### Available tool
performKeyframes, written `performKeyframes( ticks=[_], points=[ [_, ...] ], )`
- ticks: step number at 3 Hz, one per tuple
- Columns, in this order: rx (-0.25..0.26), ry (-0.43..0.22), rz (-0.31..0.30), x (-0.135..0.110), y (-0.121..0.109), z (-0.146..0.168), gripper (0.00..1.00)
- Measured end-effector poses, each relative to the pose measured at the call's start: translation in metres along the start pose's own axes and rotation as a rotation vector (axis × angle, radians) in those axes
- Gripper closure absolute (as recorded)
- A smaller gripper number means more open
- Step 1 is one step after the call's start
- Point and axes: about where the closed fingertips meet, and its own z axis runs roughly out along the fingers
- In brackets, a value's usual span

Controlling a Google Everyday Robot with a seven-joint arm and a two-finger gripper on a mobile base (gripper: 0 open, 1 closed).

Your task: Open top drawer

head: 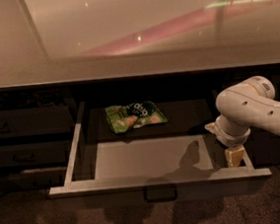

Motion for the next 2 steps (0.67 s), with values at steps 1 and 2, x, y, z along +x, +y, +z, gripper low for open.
performKeyframes(
  ticks=[1,2],
  points=[
    [0.000,0.000,0.000,-0.0002,-0.0002,0.0000,0.00],
    [0.000,0.000,0.000,-0.0023,-0.0022,0.0001,0.00]
  ],
)
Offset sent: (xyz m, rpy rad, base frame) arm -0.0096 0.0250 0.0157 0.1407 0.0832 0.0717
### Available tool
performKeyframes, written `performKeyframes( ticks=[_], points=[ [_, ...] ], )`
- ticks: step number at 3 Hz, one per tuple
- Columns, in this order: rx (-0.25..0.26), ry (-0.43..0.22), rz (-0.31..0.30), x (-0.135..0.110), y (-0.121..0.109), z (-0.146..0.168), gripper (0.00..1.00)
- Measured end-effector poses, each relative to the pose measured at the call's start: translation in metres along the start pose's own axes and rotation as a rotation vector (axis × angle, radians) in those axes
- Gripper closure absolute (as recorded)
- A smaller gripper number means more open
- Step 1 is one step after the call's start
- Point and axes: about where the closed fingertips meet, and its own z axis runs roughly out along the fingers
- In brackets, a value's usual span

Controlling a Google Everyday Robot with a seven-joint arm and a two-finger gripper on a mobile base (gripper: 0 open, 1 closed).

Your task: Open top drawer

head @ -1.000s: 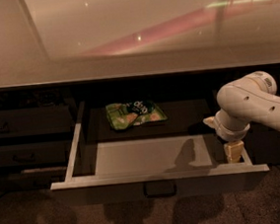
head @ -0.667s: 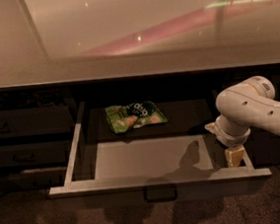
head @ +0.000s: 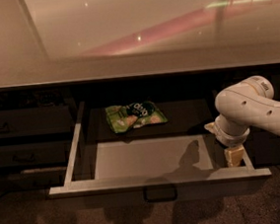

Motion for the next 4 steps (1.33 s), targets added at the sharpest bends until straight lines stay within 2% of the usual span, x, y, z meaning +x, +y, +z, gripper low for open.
performKeyframes(
  ticks=[1,2,3,4],
  points=[
    [-0.001,-0.020,-0.015,-0.003,0.010,0.001,0.00],
    [-0.001,-0.020,-0.015,-0.005,0.009,0.001,0.00],
    [-0.011,-0.037,-0.027,-0.010,0.021,0.005,0.00],
    [-0.028,-0.029,-0.041,-0.017,0.019,0.006,0.00]
  ],
)
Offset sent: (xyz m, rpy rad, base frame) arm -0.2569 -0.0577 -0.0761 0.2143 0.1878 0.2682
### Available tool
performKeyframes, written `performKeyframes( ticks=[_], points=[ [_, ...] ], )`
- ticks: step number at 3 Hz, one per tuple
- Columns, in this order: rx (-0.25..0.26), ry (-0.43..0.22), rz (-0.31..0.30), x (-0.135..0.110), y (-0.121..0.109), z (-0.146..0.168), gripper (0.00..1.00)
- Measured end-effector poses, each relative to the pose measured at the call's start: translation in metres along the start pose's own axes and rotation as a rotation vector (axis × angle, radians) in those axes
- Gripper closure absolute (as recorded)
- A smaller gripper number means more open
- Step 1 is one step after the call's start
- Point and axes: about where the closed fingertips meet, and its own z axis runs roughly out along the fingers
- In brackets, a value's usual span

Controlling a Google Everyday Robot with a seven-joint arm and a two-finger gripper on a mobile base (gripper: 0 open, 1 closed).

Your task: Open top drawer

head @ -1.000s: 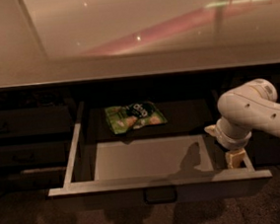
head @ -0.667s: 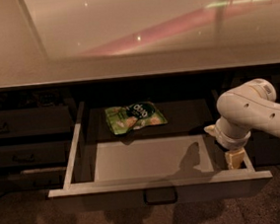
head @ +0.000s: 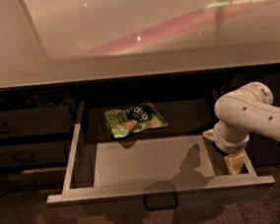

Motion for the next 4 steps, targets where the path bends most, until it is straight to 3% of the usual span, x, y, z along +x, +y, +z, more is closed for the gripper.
performKeyframes(
  ticks=[1,2,3,4],
  points=[
    [0.067,0.016,-0.042,-0.035,-0.001,-0.015,0.00],
    [0.214,0.065,-0.170,-0.114,-0.009,-0.042,0.00],
    [0.314,0.141,-0.338,-0.188,0.002,-0.054,0.00],
    [0.321,0.152,-0.381,-0.208,0.013,-0.052,0.00]
  ],
)
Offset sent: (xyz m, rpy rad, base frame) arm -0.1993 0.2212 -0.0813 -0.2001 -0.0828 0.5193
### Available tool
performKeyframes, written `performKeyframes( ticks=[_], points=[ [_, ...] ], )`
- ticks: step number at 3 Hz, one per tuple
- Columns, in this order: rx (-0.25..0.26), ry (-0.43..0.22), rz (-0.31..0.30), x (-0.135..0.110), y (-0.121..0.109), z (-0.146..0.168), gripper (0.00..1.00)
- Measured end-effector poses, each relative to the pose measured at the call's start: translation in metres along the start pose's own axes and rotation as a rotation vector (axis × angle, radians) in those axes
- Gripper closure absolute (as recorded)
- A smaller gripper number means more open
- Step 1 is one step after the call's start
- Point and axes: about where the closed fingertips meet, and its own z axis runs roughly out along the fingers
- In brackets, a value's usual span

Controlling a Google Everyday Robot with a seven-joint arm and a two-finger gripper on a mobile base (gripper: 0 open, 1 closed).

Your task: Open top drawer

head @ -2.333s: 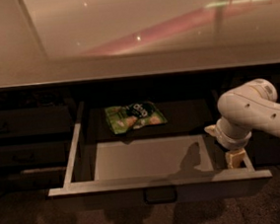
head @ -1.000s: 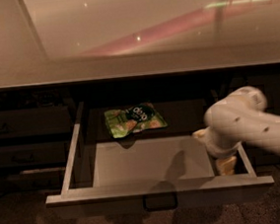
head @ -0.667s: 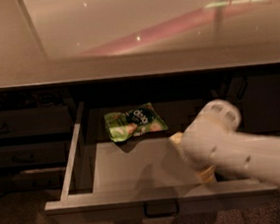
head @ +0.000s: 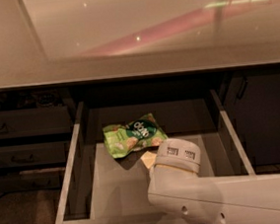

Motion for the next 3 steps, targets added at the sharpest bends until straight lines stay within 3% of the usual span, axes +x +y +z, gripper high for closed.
performKeyframes(
  ticks=[1,2,3],
  points=[
    [-0.033,-0.038,-0.006,0.003,0.032,0.008,0.00],
    [-0.077,-0.130,0.155,0.027,0.123,0.020,0.00],
    [-0.077,-0.130,0.155,0.028,0.123,0.018,0.00]
  ],
)
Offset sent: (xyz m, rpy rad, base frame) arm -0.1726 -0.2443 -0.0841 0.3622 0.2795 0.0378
